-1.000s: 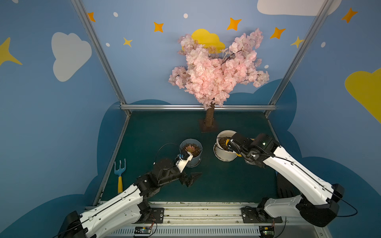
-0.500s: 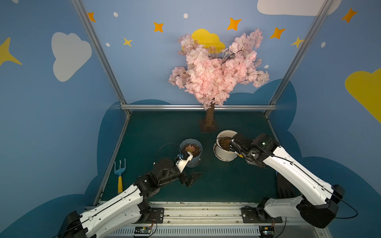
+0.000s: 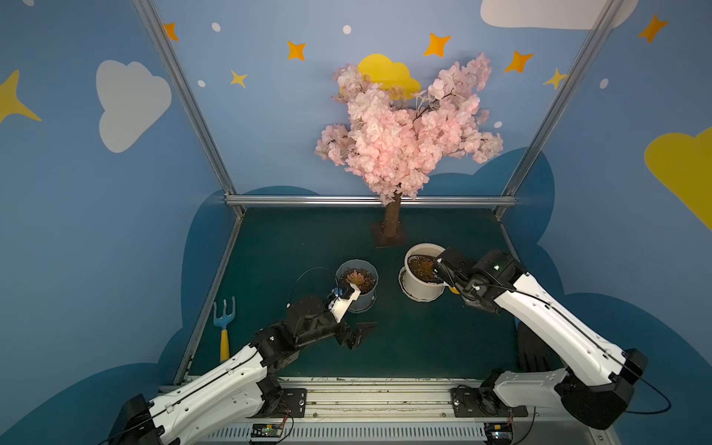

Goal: Water the succulent around the soil edge
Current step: Water the soil of the potted plant with water.

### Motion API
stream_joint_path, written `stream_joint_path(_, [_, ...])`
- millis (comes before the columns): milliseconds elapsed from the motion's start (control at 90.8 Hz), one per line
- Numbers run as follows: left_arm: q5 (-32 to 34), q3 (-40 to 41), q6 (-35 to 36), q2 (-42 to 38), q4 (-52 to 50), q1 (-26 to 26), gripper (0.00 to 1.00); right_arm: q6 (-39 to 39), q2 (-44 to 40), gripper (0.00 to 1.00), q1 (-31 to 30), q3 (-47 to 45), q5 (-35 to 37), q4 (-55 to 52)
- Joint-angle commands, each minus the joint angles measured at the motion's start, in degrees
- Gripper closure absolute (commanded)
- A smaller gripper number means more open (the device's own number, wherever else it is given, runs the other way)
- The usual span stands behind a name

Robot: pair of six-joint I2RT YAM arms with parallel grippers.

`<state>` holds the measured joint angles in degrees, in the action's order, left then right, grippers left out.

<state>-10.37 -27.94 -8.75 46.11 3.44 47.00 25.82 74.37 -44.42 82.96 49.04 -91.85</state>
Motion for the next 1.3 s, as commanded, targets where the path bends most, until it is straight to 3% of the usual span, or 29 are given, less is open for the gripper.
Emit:
stream_joint_path(0, [0.51, 0.52, 0.44, -0.71, 0.82, 0.02, 0.00, -0.66, -1.18, 1.00, 0.47, -0.23, 1.75, -8.40])
stream_joint_path(672, [0.44, 0.51, 0.40, -0.83, 0.69, 0.03, 0.00, 0.05, 0.32, 1.00, 2.81, 0.03, 3.39, -8.72])
stream_joint_path(1068, [0.87, 0.85, 0.23, -2.14, 0.51, 0.02, 0.00, 1.39, 1.47, 1.00, 2.84, 0.04, 9.37, -5.65])
stream_joint_path(1288, [1.73, 1.13, 0.15, -3.18, 0.38, 0.02, 0.00, 0.87, 0.37, 1.00, 1.20, 4.06, 5.96, -3.20])
